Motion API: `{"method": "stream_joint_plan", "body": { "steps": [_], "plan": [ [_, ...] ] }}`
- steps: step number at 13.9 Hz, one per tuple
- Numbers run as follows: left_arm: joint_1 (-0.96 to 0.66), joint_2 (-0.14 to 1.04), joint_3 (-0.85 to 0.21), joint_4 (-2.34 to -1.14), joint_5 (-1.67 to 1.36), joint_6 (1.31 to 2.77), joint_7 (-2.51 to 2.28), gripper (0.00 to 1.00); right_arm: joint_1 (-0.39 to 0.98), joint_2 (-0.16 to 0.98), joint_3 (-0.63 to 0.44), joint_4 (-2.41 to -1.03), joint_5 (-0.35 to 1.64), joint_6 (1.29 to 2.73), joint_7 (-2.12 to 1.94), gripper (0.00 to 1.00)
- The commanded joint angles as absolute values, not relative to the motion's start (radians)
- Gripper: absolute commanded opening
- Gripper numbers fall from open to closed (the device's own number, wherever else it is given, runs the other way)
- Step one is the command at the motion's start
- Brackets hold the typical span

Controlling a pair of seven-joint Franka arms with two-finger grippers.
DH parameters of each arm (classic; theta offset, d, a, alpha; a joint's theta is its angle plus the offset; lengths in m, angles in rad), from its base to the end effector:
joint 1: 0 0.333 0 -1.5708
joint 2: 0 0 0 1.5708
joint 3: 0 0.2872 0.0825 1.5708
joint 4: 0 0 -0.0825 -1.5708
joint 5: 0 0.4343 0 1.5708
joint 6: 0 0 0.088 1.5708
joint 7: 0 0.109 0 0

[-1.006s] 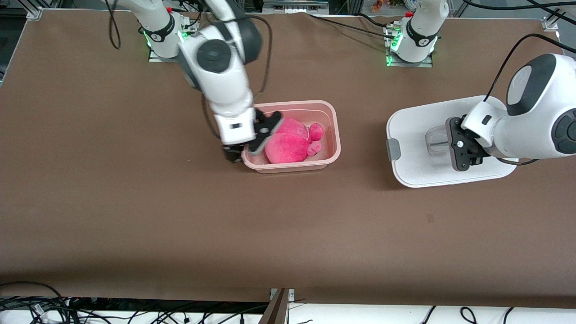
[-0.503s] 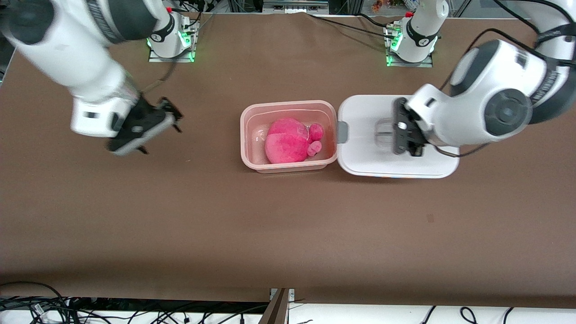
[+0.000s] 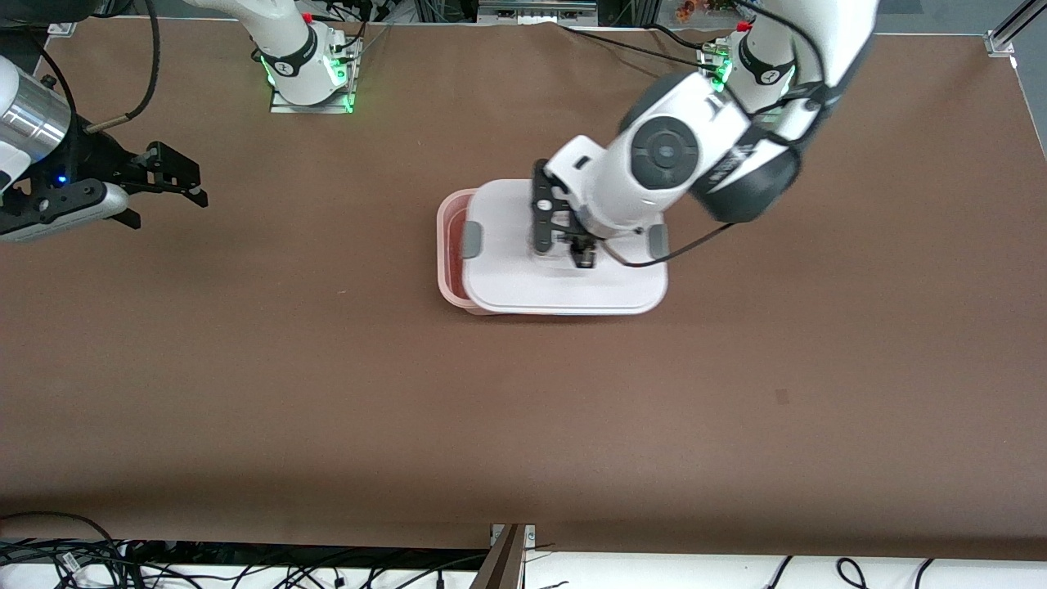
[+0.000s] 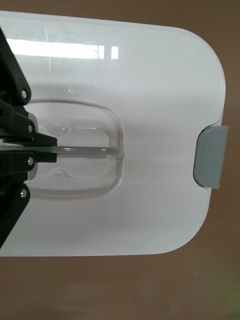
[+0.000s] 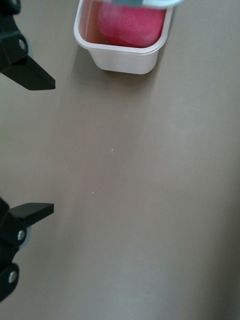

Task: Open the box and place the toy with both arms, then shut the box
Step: 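Lower the held lid onto the box with the left gripper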

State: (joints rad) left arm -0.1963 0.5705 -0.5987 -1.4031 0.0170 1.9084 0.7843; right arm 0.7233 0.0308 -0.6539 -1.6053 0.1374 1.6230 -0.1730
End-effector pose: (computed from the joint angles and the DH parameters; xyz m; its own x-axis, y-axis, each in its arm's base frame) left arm 0.5649 -0.4714 0.3798 0.0858 -0.9723 0.2173 -0.9806 -0.0438 0.1913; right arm 0.6124 0.0614 0.5659 0.9726 0.2320 0.0133 0.2319 -0.9656 -0.1176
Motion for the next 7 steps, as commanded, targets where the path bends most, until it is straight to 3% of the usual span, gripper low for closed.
{"method": "stream_joint_plan", "body": {
  "steps": [1, 7],
  "plan": [
    [-0.253, 0.623, -0.583, -1.381, 0.018, 1.988, 0.698, 0.00, 0.744, 0.005, -0.647, -1.634, 0.132, 1.623, -0.086, 1.00],
    [-0.256, 0.627, -0.578, -1.451, 0.018, 1.982, 0.625, 0.00, 0.749, 0.006, -0.626, -1.629, 0.101, 1.624, -0.064, 1.00]
  ]
}}
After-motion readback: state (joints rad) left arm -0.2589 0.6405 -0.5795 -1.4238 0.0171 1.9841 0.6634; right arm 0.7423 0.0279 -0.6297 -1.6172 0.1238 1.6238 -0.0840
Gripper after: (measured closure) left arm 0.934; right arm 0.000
